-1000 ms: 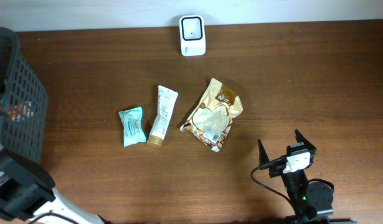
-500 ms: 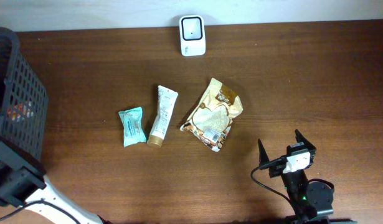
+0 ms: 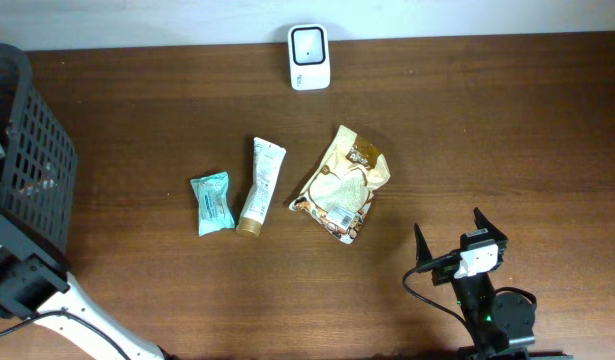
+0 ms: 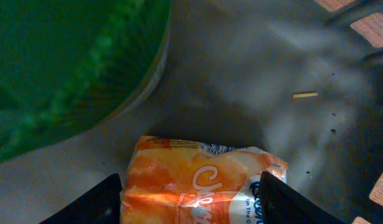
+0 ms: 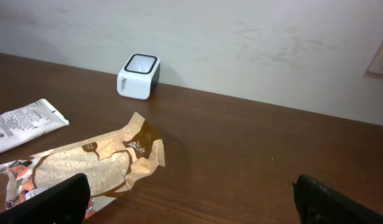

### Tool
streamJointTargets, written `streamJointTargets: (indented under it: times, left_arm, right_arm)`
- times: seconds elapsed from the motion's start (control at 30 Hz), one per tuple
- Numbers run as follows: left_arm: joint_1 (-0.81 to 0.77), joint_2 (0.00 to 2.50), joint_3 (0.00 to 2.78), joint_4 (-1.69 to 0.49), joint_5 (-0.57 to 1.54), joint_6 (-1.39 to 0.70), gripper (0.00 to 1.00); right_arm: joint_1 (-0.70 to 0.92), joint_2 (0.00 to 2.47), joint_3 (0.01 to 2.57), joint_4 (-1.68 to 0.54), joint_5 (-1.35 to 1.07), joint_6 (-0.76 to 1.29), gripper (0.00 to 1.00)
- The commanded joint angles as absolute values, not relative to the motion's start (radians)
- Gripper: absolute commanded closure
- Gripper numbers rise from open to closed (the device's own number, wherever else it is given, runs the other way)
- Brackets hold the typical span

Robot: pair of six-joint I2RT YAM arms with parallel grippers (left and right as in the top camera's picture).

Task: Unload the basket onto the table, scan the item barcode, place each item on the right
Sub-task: 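Reach into the basket and grasp the orange snack packet with left gripper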

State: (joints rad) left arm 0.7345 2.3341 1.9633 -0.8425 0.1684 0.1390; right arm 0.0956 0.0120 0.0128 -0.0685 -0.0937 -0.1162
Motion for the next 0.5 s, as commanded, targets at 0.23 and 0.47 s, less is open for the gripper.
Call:
streamJointTargets:
  times: [0.23,0.47]
  left_arm:
    - [0.737,2.364,1.963,-0.892,0.157,0.152,0.78]
    - [0.738,2.343,1.981,-0.931,0.157,0.139,1.00]
  right_arm:
    - [0.104,0.007,0.006,-0.072,-0.084,-0.116,0.02]
    - [0.104,0.007,0.006,-0.072,-0.085,-0.116,0.02]
